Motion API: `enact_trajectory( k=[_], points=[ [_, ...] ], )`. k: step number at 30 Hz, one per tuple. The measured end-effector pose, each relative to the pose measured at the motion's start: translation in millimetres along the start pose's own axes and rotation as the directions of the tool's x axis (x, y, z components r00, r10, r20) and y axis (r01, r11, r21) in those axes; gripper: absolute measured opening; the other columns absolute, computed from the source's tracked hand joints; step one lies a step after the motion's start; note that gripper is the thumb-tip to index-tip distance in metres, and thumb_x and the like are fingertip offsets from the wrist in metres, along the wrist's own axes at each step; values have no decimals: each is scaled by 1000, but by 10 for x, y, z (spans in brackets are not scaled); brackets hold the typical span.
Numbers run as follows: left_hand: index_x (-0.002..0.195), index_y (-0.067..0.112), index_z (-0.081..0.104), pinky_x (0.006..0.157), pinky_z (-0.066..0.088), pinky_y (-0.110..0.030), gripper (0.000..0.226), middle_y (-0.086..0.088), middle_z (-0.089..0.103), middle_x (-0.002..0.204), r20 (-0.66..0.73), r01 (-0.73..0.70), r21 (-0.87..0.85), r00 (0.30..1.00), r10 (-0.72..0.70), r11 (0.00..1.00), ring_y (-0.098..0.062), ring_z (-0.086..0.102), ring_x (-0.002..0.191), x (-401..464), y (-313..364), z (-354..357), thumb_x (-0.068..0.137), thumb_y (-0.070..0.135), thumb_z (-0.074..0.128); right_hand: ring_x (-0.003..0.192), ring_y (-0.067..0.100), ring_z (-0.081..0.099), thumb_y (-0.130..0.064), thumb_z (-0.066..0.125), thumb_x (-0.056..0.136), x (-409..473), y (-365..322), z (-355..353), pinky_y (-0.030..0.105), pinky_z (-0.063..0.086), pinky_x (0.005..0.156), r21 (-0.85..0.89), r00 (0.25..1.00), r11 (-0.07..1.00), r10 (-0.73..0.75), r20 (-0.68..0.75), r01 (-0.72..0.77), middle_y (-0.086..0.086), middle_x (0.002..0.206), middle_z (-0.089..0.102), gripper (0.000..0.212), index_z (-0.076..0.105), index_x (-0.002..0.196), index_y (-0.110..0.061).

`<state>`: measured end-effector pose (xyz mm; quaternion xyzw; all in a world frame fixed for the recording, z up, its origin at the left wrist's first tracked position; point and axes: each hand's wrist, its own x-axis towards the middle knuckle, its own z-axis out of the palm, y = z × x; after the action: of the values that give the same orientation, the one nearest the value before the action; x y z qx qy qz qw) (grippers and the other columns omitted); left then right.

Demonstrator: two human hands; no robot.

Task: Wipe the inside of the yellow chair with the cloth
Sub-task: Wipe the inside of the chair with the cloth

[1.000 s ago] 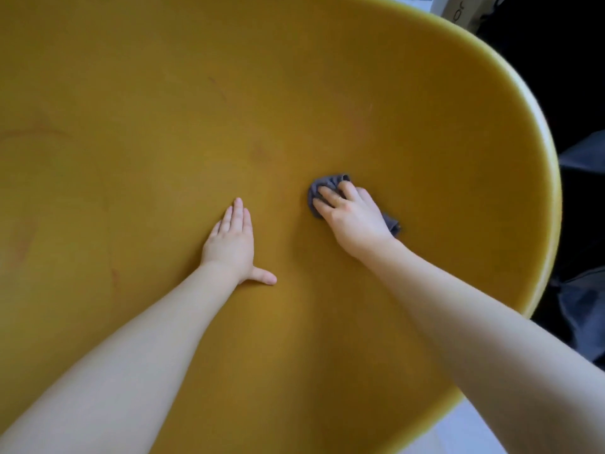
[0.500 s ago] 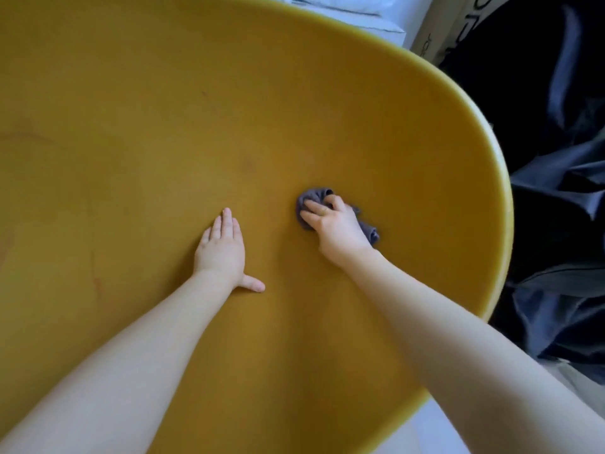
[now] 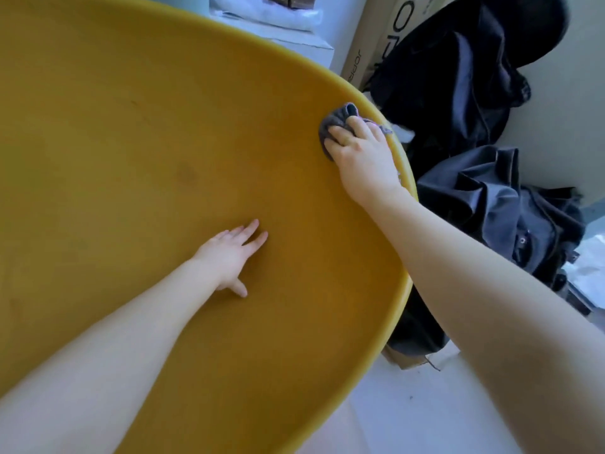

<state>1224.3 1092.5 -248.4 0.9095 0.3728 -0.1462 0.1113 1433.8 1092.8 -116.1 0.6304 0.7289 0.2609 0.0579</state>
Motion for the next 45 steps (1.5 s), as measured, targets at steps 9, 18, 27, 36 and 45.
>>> enact_trajectory(
  k=[9, 18, 27, 36, 45],
  points=[
    [148, 18, -18, 117, 11, -33, 129, -7, -27, 153, -49, 78, -63, 996, -81, 995, -22, -9, 145, -14, 185, 110, 66, 59, 72, 117, 25, 41, -15, 46, 89, -802, 44, -18, 37, 35, 95, 209, 821, 882, -470, 325, 422, -5, 126, 57, 32, 61, 117, -21],
    [147, 16, -21, 118, 13, -35, 127, -6, -33, 151, 15, 123, -81, 992, -122, 989, -22, -12, 145, 45, 236, 106, 70, 51, 74, 112, 33, 43, -8, 48, 87, -29, 382, -132, 41, 24, 95, 43, 955, 957, -289, 64, 287, 6, 117, 62, 26, 68, 103, -12],
    [147, 19, -19, 117, 13, -34, 126, -4, -29, 153, -11, 113, -84, 993, -114, 990, -20, -11, 145, -8, 213, 122, 69, 56, 72, 117, 31, 43, -13, 45, 84, -1175, -125, -59, 40, 33, 100, 215, 870, 940, -330, 366, 266, 2, 125, 58, 36, 63, 115, -17],
    [149, 13, -12, 117, 2, -32, 118, -7, -23, 155, -60, 193, 87, 980, -188, 977, -21, -9, 145, -248, -227, 134, 74, 57, 67, 142, 30, 4, -15, 30, 101, -367, -326, 243, 40, 7, 112, 158, 984, 983, 62, 165, -89, 16, 153, 17, 43, 29, 142, -2],
    [147, 3, -14, 118, 6, -35, 123, -13, -19, 155, -64, 521, 166, 853, -518, 837, -25, -5, 145, -495, -688, 348, 72, 62, 65, 143, 26, -5, -8, 28, 98, 112, -1290, 706, 37, 9, 115, 349, 977, 918, 134, 166, -185, 7, 157, 3, 52, 11, 147, -9]
  ],
)
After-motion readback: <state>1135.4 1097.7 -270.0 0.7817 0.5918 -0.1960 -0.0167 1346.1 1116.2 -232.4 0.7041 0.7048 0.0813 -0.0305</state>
